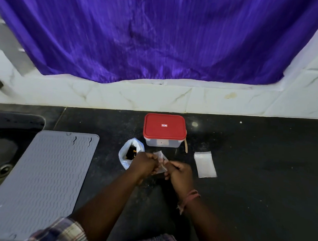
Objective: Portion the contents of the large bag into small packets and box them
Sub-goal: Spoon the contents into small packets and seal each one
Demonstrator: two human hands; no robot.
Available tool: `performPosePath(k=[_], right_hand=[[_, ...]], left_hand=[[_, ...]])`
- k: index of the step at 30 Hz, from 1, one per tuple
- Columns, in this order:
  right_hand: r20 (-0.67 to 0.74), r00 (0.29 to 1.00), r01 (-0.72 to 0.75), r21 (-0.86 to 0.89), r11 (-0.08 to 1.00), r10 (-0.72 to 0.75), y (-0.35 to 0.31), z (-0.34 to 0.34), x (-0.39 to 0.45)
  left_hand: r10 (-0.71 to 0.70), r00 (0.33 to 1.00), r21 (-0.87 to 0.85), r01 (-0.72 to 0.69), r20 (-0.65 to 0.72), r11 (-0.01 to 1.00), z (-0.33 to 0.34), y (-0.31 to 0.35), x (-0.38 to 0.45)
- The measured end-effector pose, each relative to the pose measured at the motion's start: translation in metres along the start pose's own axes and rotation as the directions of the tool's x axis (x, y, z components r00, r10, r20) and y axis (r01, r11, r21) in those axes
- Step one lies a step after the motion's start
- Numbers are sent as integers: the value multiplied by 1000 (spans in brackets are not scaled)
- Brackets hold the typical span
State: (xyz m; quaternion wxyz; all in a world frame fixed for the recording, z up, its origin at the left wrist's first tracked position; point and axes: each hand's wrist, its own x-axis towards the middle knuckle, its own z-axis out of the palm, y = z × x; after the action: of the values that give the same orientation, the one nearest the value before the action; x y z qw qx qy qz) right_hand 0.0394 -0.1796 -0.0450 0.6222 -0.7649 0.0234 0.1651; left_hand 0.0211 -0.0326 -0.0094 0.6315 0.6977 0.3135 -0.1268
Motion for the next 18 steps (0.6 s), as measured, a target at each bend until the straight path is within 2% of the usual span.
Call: performPosePath(k=[1,2,4,6,9,12,16,18], right_hand=[[-51,995,-77,70,995,81,0,1,1],[-106,986,-120,64,991,127,0,1,3],[-226,971,-103,-79,992,82,5,1,10],[-249,968,-67,-127,990,33,3,5,11],[-78,995,-68,-71,995,63,-3,6,13],[129,970,-228,166,959,208,-13,-6,21],[170,959,-268,281,922,227,-19,-23,46],[57,960,-279,268,922,274,-17,-25,66]], left_hand=[[35,999,102,-32,-26,994,0,3,-1],[80,995,234,-66,-53,970,0,5,-2],[188,979,525,-120,-79,843,3,7,-6],[242,967,676,-125,-81,726,8,5,-7],[292,954,687,-171,-63,706,11,6,-7],[270,963,715,-182,-10,675,11,15,-5],[200,980,659,-143,-12,739,17,21,1],[137,990,643,-94,-17,760,16,25,5]])
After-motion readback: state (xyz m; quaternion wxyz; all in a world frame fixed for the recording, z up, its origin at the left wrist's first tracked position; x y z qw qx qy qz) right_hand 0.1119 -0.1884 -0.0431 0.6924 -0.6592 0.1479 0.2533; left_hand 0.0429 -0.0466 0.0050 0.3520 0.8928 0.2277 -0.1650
